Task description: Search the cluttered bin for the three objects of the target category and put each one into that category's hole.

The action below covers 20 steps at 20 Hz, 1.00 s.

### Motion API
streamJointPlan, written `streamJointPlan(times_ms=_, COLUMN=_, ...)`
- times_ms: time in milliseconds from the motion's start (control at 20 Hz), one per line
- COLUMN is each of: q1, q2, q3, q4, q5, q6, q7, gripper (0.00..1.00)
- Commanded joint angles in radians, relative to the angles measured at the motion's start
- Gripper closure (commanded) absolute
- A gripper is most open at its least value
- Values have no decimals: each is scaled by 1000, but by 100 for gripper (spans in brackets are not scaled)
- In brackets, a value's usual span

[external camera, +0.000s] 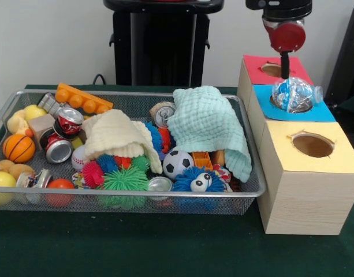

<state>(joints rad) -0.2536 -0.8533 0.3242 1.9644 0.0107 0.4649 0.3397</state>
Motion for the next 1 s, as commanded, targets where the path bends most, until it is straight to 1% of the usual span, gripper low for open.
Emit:
streamJointPlan(times_ms=50, q1=2, q2=-19, q3=88, q4=103, q5=-1, q6=-131, q7=258, gripper=100)
streamJointPlan(times_ms=300, q1=8, q2=6, q3=94, q4=97, q5=-10, q6=-180, q7=261, gripper=100)
streamJointPlan(times_ms=600, q1=14, q2=50, q3=94, q4=96, q5=-10, q6=-200, q7=254, gripper=100)
streamJointPlan(times_ms=850, q1=19, q2=67, q3=78, q4=88, q5=-9, q6=-176, q7=249, gripper=100)
streamJointPlan(times_ms=1000, q1=25, q2=78, q3=69, q4=86, q5=-12, q6=-180, q7=251, gripper=100)
